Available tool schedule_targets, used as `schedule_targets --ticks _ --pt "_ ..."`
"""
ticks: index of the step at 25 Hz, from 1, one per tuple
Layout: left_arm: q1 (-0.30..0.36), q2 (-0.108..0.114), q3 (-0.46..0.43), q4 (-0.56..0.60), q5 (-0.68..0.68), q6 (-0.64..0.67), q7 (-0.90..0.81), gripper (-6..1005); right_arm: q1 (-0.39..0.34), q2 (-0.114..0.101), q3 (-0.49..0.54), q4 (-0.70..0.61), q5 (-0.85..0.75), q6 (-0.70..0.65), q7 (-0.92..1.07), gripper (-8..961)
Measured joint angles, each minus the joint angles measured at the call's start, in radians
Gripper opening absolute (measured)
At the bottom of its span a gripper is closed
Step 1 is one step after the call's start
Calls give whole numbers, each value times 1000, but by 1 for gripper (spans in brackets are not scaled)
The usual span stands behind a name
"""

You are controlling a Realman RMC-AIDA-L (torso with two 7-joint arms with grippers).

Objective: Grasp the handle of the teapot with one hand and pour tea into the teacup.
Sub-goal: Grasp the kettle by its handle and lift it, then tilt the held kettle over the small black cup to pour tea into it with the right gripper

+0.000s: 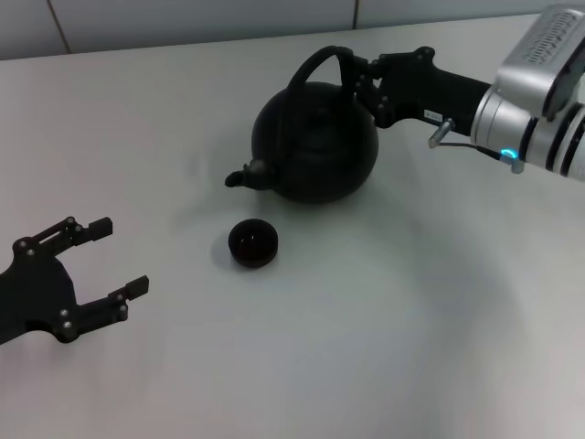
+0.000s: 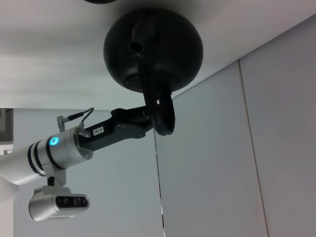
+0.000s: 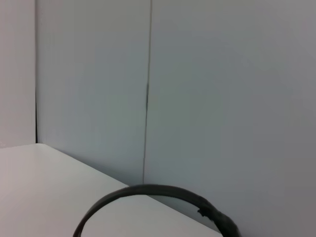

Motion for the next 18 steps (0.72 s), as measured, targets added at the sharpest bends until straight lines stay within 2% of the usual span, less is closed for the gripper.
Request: schedule_targets --ticks 10,13,18 --pt "1 -1 0 0 -5 0 3 813 -31 1 -3 -97 -57 -48 -7 75" --pt "2 -1 0 0 -6 0 3 813 -46 -6 -38 -138 -59 -72 -1 75" --pt "3 -1 0 0 -6 0 3 813 -54 -6 -56 -175 -83 -74 -4 74"
